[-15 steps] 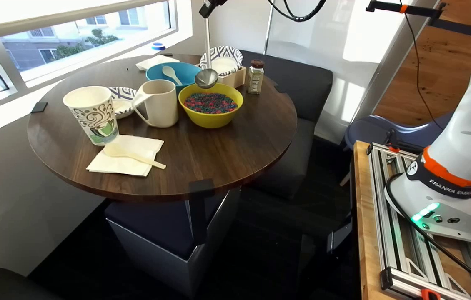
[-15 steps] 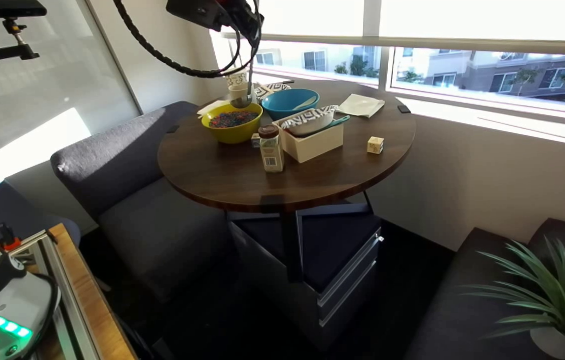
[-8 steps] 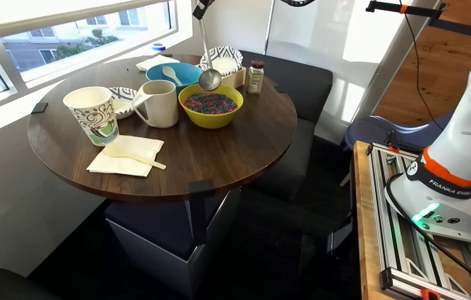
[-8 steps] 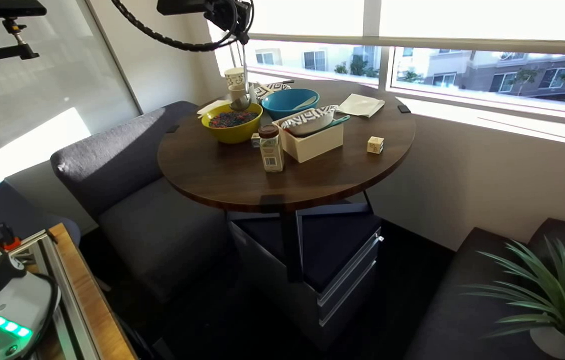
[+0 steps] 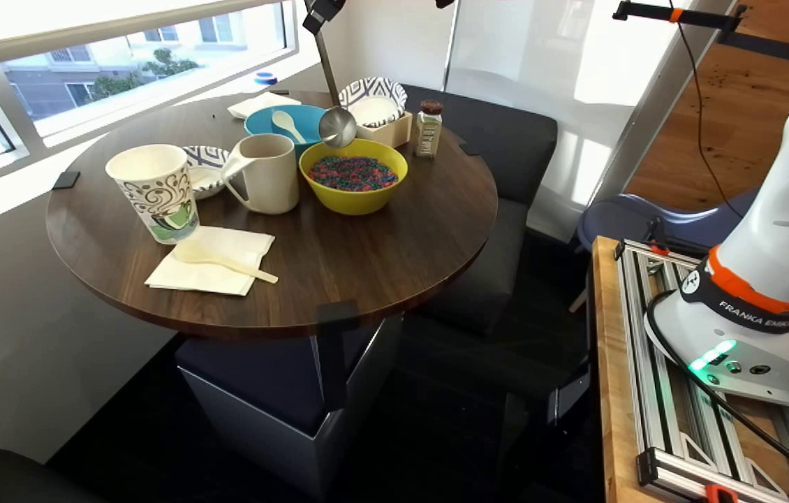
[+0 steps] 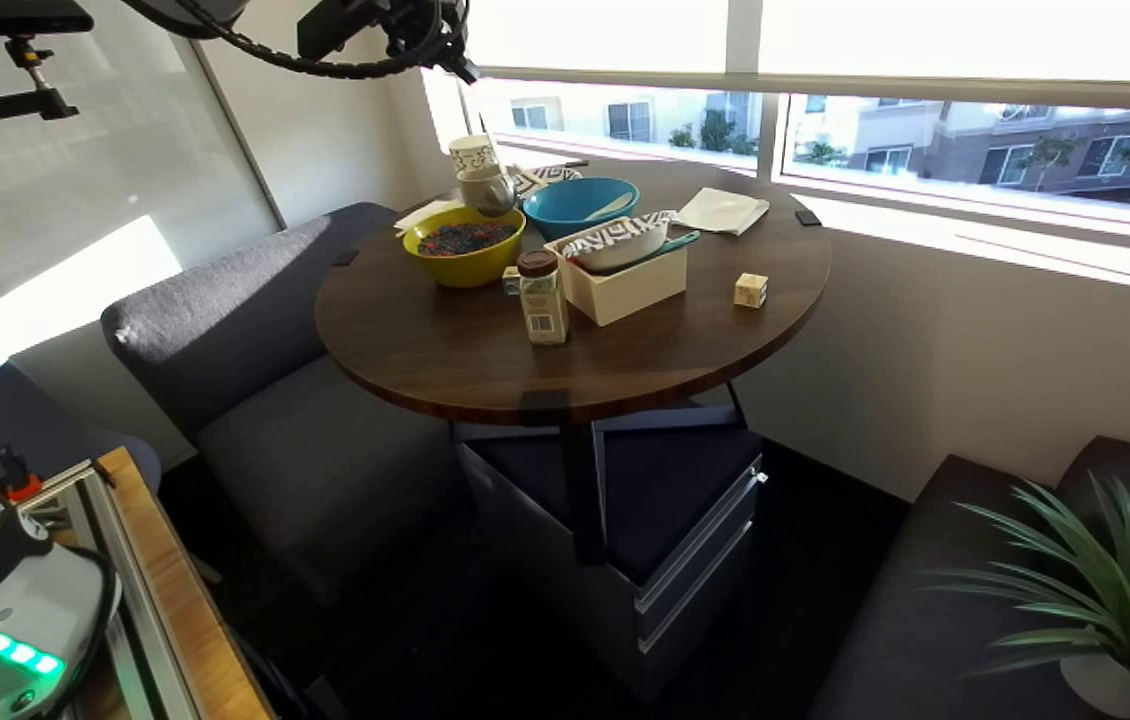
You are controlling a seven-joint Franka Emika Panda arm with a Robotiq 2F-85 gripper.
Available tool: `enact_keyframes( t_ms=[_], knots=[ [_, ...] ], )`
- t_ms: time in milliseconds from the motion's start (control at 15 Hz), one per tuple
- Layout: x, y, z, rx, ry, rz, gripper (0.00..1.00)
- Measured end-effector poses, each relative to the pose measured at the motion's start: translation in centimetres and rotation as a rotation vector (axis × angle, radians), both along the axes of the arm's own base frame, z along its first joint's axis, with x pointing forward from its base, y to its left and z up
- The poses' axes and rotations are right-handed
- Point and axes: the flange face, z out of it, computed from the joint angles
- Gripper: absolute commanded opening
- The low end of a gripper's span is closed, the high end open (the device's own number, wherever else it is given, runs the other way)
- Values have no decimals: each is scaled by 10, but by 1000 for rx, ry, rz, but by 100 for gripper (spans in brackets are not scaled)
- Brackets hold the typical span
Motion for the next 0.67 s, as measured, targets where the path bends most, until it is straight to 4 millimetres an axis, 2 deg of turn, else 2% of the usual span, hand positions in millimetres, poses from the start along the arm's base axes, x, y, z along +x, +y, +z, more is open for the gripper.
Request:
enact_keyframes(
  t_ms=[400, 667],
  knots=[
    [-22, 21, -2, -143, -60, -33, 2],
    [-33, 40, -22, -200, -24, -56, 2]
  ],
)
